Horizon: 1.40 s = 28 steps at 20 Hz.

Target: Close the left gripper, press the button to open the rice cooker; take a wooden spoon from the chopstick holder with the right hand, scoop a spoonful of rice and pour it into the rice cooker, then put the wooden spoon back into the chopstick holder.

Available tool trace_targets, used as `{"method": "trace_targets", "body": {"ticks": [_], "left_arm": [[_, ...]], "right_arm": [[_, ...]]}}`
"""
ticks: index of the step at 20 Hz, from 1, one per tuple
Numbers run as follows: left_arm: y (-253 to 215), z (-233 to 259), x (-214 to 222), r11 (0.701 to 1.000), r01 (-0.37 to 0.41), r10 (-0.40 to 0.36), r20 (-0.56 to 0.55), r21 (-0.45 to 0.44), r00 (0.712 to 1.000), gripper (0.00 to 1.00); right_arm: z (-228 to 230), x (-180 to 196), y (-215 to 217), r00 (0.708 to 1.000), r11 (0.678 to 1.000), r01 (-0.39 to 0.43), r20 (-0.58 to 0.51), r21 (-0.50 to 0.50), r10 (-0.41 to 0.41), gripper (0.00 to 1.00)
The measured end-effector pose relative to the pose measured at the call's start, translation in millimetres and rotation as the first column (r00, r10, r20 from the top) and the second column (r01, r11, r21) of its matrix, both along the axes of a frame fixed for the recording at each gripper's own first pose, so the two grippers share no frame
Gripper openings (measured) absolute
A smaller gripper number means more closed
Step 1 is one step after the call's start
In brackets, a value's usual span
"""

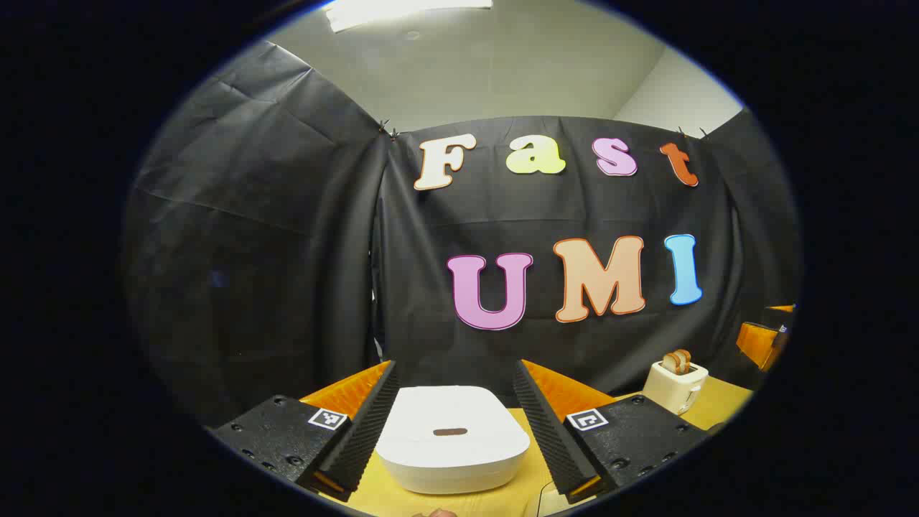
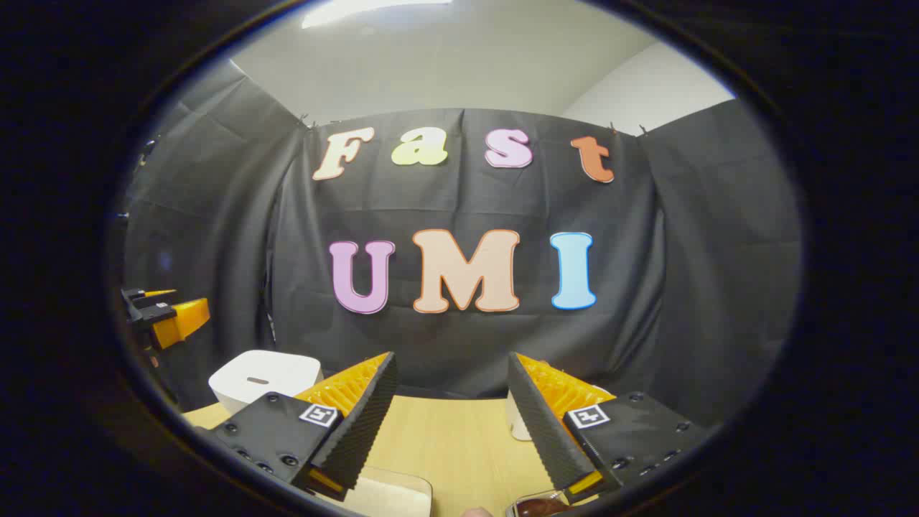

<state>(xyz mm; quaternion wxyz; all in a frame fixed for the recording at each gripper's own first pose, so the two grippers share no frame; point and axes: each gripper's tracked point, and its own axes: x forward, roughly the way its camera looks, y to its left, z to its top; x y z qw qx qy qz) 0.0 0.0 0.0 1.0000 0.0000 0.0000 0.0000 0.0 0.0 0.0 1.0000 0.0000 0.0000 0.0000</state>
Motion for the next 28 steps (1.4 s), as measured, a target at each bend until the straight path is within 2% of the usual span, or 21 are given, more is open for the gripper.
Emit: {"method": "trace_targets", "body": {"ticks": [6,11,17,24,26,27,28], "left_arm": [[4.0,4.2,-5.2,1.000,-0.018,0.017,0.010,0.014,1.000,0.92],[4.1,2.5,-10.0,1.000,-0.013,0.013,-0.003,0.017,1.000,0.94],[8.6,3.9,-11.6,1.000,-0.013,0.013,0.003,0.023,1.000,0.92],[8.2,2.5,-1.9,1.000,0.010,-0.010,-0.004,0.003,1.000,0.94],[7.4,1.8,1.2,1.000,0.015,-0.015,-0.005,0.012,1.000,0.82],[5.1,2.7,3.7,0.999,0.028,-0.028,-0.005,0.016,1.000,0.70],[5.3,3.4,4.1,0.999,0.028,-0.028,-0.001,0.018,1.000,0.54]], "right_arm": [[-2.7,-0.7,-12.5,0.999,0.999,0.031,-0.007,0.022,-0.031,1.00],[-4.3,-1.3,-13.0,0.999,0.999,0.036,-0.005,0.017,-0.036,1.00],[-5.7,-5.9,-9.9,0.999,0.999,0.034,-0.008,0.006,-0.034,1.00],[-3.4,-6.9,-13.8,0.999,0.999,0.051,0.001,0.001,-0.051,1.00],[-1.8,-7.6,-16.6,0.998,0.998,0.059,0.002,0.002,-0.059,1.00],[0.5,-7.8,-17.2,0.998,0.998,0.062,0.010,0.002,-0.062,1.00],[3.7,-8.1,-17.8,0.998,0.998,0.066,0.020,-0.001,-0.065,1.00]]}}
